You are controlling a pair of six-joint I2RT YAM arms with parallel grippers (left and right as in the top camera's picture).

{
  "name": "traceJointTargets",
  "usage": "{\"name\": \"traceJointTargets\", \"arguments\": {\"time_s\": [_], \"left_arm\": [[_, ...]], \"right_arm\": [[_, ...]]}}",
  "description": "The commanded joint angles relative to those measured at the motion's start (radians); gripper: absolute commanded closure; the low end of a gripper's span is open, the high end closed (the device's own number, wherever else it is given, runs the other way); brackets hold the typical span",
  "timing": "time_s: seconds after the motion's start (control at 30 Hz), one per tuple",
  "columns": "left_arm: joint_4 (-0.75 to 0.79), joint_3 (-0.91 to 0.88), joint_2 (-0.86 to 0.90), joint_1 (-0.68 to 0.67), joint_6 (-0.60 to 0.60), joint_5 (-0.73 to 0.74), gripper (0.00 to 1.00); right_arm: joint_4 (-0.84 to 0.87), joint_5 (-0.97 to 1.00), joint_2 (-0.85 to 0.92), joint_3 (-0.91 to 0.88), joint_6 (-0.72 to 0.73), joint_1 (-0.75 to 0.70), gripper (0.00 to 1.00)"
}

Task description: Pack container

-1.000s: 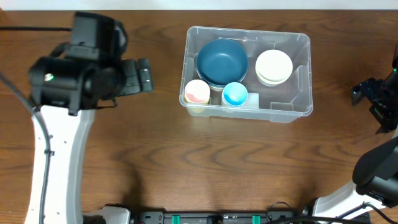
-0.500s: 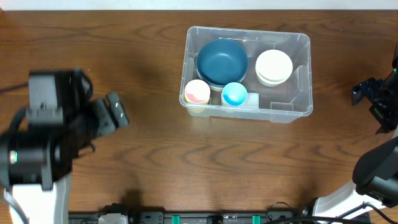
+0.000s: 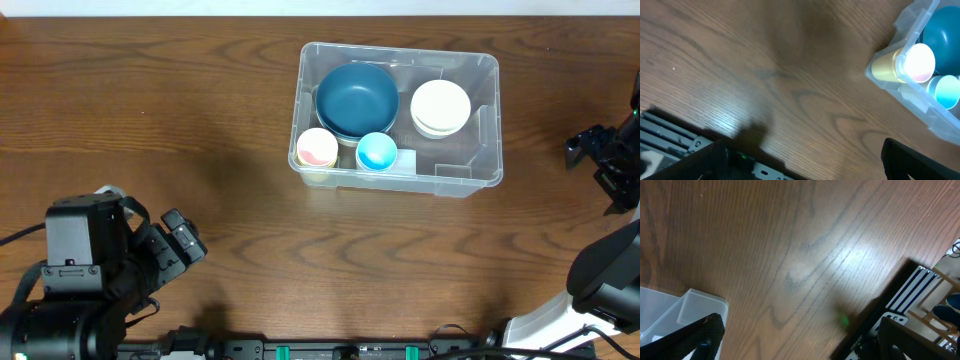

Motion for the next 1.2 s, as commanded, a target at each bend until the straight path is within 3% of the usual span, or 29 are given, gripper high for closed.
{"name": "traceJointTargets", "arguments": {"time_s": [0.0, 0.5, 0.87, 1.17], "left_arm": [[-0.003, -0.007, 0.004, 0.005, -0.040, -0.004, 0.02], [-0.020, -0.007, 0.004, 0.005, -0.032, -0.005, 0.02], [0.086, -0.035, -0.005, 0.004, 0.203, 0.002, 0.02], [0.558, -0.417, -0.256, 0.005, 0.288, 0.212, 0.02]], "right_arm": [[0.000, 0.011, -0.005, -0.001, 0.011, 0.000, 0.01], [0.000, 0.011, -0.005, -0.001, 0.012, 0.000, 0.01], [0.000, 0.011, -0.005, -0.001, 0.011, 0.000, 0.01], [0.000, 0.011, -0.005, -0.001, 0.011, 0.000, 0.01]]}}
